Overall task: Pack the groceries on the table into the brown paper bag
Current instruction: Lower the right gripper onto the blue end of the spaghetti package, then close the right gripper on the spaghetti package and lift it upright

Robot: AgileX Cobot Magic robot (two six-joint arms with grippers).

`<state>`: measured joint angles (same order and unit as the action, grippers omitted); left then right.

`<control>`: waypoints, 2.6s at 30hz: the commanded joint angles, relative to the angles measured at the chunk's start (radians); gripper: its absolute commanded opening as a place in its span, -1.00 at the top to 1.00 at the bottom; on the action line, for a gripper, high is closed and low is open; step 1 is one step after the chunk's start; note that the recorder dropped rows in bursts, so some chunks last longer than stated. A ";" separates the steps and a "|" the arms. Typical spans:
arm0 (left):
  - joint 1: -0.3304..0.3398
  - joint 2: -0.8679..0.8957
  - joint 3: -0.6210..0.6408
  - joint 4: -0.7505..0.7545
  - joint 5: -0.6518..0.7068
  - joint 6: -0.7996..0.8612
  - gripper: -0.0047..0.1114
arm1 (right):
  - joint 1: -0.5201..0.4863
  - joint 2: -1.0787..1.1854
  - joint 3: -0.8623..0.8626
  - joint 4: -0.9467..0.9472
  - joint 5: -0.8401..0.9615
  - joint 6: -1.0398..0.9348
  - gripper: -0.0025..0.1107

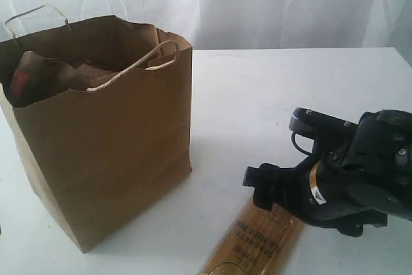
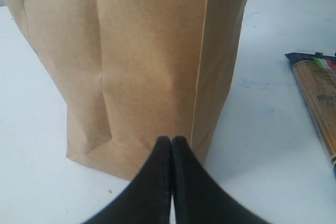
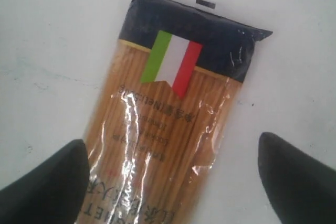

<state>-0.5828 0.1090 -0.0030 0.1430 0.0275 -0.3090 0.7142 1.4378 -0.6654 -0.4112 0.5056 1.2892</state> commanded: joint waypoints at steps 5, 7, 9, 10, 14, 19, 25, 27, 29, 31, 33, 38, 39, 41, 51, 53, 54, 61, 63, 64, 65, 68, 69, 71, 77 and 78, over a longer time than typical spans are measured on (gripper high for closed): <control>0.002 -0.005 0.003 -0.001 -0.004 -0.005 0.91 | -0.020 0.089 -0.029 -0.140 -0.008 0.160 -0.66; 0.002 -0.005 0.003 -0.001 -0.004 -0.005 0.91 | -0.039 0.121 -0.053 -0.179 -0.008 0.196 -0.67; 0.002 -0.005 0.003 -0.001 -0.004 -0.005 0.91 | -0.056 0.147 -0.077 -0.189 -0.008 0.203 -0.67; 0.002 -0.005 0.003 -0.001 -0.004 -0.005 0.91 | -0.067 0.164 -0.089 -0.189 -0.008 0.203 -0.67; 0.002 -0.005 0.003 -0.001 -0.004 -0.005 0.91 | -0.087 0.218 -0.116 -0.191 -0.023 0.205 -0.67; 0.002 -0.005 0.003 -0.001 -0.004 -0.005 0.91 | -0.087 0.262 -0.127 -0.169 -0.054 0.207 -0.67; 0.002 -0.005 0.003 -0.001 -0.004 -0.005 0.91 | -0.087 0.286 -0.127 -0.145 -0.046 0.207 -0.67; 0.002 -0.005 0.003 -0.001 -0.004 -0.005 0.91 | -0.087 0.301 -0.127 -0.145 -0.046 0.207 -0.67; 0.002 -0.005 0.003 -0.001 -0.004 -0.005 0.91 | -0.087 0.315 -0.127 -0.143 -0.057 0.193 -0.57; 0.002 -0.005 0.003 -0.001 -0.004 -0.005 0.91 | -0.087 0.326 -0.127 -0.126 -0.075 0.161 -0.36; 0.002 -0.005 0.003 -0.001 -0.004 -0.005 0.91 | -0.087 0.334 -0.127 -0.118 -0.103 0.148 -0.02; 0.002 -0.005 0.003 -0.001 -0.004 -0.005 0.91 | -0.087 0.335 -0.127 -0.124 -0.193 0.146 0.96; 0.002 -0.005 0.003 -0.001 -0.004 -0.005 0.91 | -0.087 0.335 -0.127 -0.128 -0.209 0.143 0.95; 0.002 -0.005 0.003 -0.001 -0.004 -0.005 0.91 | -0.087 0.335 -0.127 -0.131 -0.254 0.091 0.96; 0.002 -0.005 0.003 -0.001 -0.004 -0.005 0.91 | -0.087 0.274 -0.164 -0.142 -0.264 -0.353 0.96; 0.002 -0.005 0.003 -0.001 -0.004 -0.005 0.91 | -0.087 0.257 -0.164 -0.142 -0.260 -0.424 0.96; 0.002 -0.005 0.003 -0.001 -0.004 -0.005 0.91 | -0.087 0.247 -0.164 -0.142 -0.258 -0.433 0.96; 0.002 -0.005 0.003 -0.001 -0.004 -0.005 0.91 | -0.087 0.160 -0.164 -0.166 -0.287 -0.433 0.96; 0.002 -0.005 0.003 -0.001 -0.004 -0.005 0.91 | -0.087 0.130 -0.164 -0.169 -0.287 -0.433 0.96; 0.002 -0.005 0.003 -0.001 -0.004 -0.005 0.91 | -0.087 0.110 -0.164 -0.171 -0.285 -0.433 0.96; 0.002 -0.005 0.003 -0.001 -0.004 -0.005 0.91 | -0.087 0.091 -0.164 -0.177 -0.285 -0.433 0.96; 0.002 -0.005 0.003 -0.001 -0.004 -0.005 0.91 | -0.087 0.032 -0.164 -0.220 -0.285 -0.433 0.96; 0.002 -0.005 0.003 -0.001 -0.004 -0.005 0.91 | -0.087 0.011 -0.164 -0.238 -0.285 -0.435 0.96; 0.002 -0.005 0.003 -0.001 -0.004 -0.005 0.91 | -0.087 -0.027 -0.164 -0.271 -0.271 -0.437 0.96; 0.002 -0.005 0.003 -0.001 -0.004 -0.005 0.91 | -0.087 -0.134 -0.164 -0.331 -0.223 -0.441 0.96; 0.002 -0.005 0.003 -0.001 -0.004 -0.005 0.91 | -0.087 -0.152 -0.164 -0.343 -0.223 -0.441 0.96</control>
<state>-0.5828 0.1090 -0.0030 0.1430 0.0275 -0.3090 0.6301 1.3456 -0.8239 -0.6971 0.2924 0.8632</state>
